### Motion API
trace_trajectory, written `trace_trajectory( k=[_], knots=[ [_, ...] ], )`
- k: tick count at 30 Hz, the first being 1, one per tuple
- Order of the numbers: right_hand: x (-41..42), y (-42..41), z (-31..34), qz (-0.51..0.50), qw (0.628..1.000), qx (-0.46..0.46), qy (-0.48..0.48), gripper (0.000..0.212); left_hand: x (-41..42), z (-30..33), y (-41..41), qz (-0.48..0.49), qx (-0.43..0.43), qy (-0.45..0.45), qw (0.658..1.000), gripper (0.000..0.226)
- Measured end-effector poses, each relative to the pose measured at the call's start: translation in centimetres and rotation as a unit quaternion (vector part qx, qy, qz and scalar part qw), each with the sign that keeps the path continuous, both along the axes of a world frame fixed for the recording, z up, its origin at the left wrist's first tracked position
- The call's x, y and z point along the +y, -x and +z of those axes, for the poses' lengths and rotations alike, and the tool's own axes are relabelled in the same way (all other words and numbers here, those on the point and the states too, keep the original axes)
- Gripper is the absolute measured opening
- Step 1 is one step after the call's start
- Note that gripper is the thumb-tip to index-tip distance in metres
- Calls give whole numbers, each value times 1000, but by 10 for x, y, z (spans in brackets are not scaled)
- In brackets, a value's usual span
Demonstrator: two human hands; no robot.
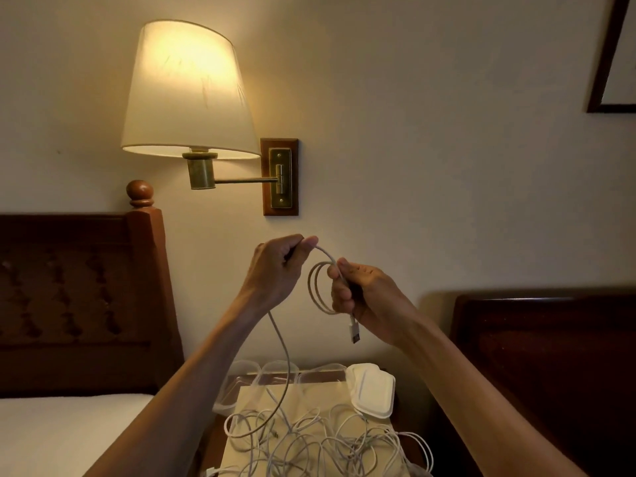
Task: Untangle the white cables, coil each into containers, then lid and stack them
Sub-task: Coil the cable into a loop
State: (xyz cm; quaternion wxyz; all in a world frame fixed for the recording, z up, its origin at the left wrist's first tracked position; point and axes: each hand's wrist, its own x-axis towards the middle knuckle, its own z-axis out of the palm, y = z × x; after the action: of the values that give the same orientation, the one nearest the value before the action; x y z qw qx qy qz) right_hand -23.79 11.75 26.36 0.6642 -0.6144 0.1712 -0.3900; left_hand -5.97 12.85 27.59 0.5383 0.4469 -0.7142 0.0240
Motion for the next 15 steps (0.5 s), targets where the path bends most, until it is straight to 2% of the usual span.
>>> trace_trajectory(
  k=[3,6,11,15],
  knots=[
    [-1,0,6,51,996,-39,-69,37,-1,-7,0,-20,36,-27,999,39],
    [-4,-1,9,83,991,-53,-93,38,-6,-21,-2,-59,80,-48,994,39],
    [-12,-1,14,66,988,-88,-109,34,-7,-42,6,-115,186,-108,970,37],
    [-19,7,22,61,979,-139,-134,31,-7,-62,5,-110,210,-148,960,38]
  ],
)
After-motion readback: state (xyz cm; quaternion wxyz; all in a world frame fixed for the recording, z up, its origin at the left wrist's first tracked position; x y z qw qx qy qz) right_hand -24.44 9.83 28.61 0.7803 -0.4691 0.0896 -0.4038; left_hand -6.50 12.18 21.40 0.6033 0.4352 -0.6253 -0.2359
